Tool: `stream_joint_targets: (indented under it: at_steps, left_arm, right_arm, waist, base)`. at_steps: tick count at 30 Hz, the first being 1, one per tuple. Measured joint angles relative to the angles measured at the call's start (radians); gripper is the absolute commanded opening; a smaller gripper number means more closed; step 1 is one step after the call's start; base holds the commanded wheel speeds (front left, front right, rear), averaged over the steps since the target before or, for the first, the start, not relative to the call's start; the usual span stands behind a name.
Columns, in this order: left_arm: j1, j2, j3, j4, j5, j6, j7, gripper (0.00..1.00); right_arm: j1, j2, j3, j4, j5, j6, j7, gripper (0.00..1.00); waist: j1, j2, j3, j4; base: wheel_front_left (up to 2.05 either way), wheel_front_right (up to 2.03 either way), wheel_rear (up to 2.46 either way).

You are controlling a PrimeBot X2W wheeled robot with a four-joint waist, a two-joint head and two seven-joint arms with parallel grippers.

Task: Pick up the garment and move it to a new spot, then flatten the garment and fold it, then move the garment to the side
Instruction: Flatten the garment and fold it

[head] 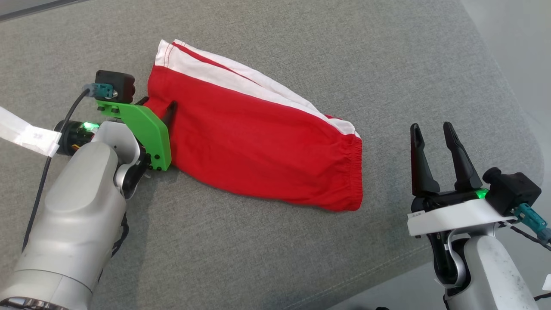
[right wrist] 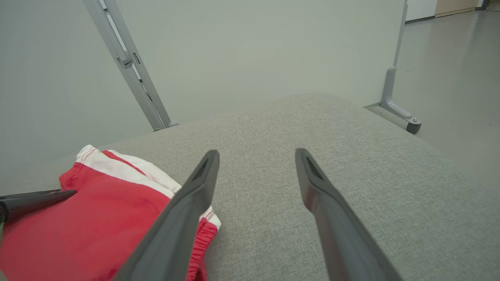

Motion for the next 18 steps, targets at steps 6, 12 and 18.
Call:
stream_joint_targets:
  at_steps: [6,12,18]
  left_arm:
    - [-0.019,0.005,-0.031,0.041,-0.01,-0.003,0.005,0.0]
    - [-0.027,-0.007,-0.004,0.076,-0.023,0.038,-0.059,0.0]
    - [0.018,0.01,0.087,0.082,-0.099,0.081,-0.165,0.0]
  right_arm:
    - [-0.001,0.0,-0.003,0.0,0.01,0.0,0.0,1.0]
    - [0.002,0.0,-0.02,-0.012,0.008,0.0,0.0,1.0]
    - [0.003,0.0,-0.033,-0.021,-0.019,0.0,0.0,1.0]
  waist:
    - [0.0,0.0,0.0,-0.002]
    - [0.0,0.0,0.0,0.016]
    - [0.0,0.0,-0.006,0.058]
  base:
    - [0.0,0.0,0.0]
    - [0.0,0.0,0.0]
    - [0.0,0.0,0.0]
